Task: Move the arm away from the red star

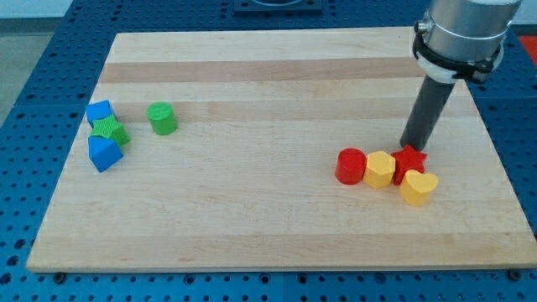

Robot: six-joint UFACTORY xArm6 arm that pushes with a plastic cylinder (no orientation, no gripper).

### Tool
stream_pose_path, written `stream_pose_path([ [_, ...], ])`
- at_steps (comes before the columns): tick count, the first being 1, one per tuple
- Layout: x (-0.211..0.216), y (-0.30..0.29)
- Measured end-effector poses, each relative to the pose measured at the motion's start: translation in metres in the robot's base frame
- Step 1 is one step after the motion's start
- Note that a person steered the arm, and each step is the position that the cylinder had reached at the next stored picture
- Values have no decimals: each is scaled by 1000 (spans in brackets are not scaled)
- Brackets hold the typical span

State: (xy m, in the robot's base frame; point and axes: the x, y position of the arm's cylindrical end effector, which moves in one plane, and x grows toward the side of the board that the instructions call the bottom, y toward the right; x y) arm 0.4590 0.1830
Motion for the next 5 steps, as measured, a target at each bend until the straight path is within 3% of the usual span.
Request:
stream_pose_path([
  [5,-26,0],
])
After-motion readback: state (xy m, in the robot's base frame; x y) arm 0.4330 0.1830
